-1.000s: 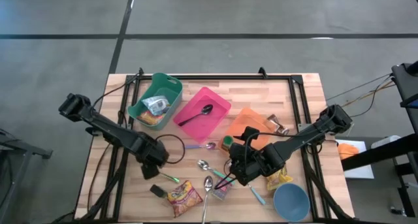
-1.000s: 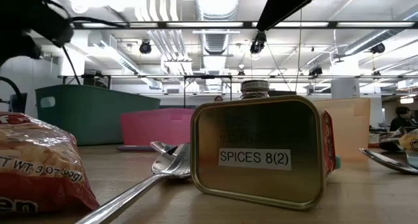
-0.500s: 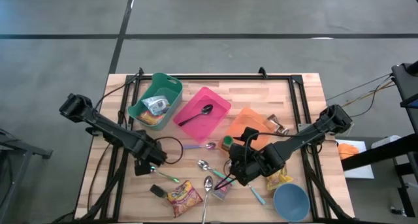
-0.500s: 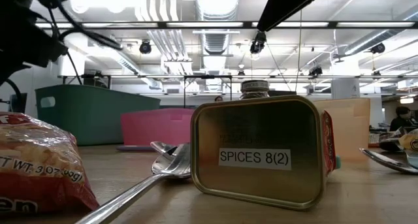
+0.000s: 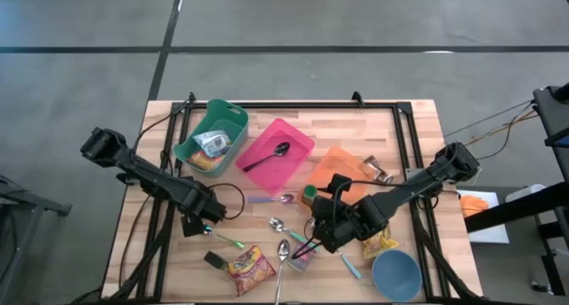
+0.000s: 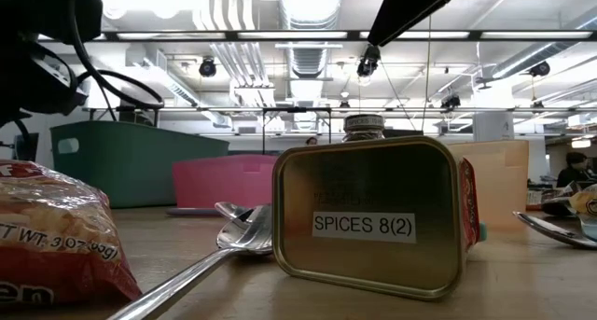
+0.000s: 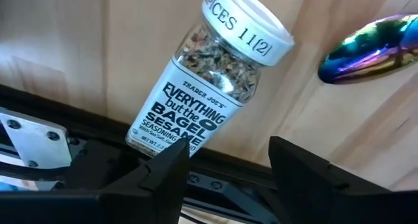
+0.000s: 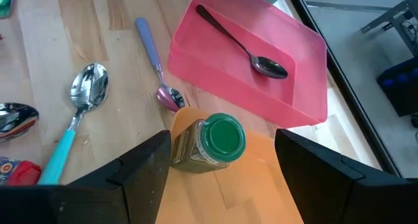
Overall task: Pick & Place Food Item
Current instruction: Put the white seasoning bottle into the orange bin
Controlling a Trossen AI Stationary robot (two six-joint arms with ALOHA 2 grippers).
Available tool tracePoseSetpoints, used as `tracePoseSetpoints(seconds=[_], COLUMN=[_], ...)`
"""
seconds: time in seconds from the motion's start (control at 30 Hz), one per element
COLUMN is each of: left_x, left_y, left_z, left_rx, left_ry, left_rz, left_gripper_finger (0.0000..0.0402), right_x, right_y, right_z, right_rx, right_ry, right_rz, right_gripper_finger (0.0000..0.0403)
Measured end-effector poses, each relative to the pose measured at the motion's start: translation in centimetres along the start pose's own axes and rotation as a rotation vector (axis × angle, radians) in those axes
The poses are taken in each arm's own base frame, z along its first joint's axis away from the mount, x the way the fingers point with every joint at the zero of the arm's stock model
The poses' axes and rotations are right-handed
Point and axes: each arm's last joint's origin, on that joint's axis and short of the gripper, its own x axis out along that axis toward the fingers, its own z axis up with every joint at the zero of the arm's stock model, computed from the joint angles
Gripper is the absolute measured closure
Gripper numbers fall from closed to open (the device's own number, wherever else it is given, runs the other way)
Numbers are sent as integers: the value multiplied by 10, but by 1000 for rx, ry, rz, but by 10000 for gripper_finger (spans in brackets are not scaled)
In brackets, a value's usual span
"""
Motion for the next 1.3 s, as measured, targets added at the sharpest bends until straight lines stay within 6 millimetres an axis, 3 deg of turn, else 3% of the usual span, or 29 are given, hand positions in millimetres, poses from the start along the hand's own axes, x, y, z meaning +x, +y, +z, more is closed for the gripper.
tracePoseSetpoints(seconds=[0.2, 0.37, 0.83, 1.3], left_x=[0, 0, 0, 0], left_y=[-2, -5, -1, -6], left_z=[2, 4, 5, 7], left_rx=[6, 118, 103, 109], left_ry=[-1, -6, -85, -67], left_rz=[-48, -96, 26, -74], left_gripper_finger=[149, 122, 117, 96], right_x=[0, 0, 0, 0], right_y=[0, 0, 0, 2], right_z=[0, 0, 0, 0], right_rx=[0, 1, 3, 9], right_ry=[-1, -1, -2, 7], right_rz=[1, 1, 2, 28], right_gripper_finger=[131, 131, 131, 131])
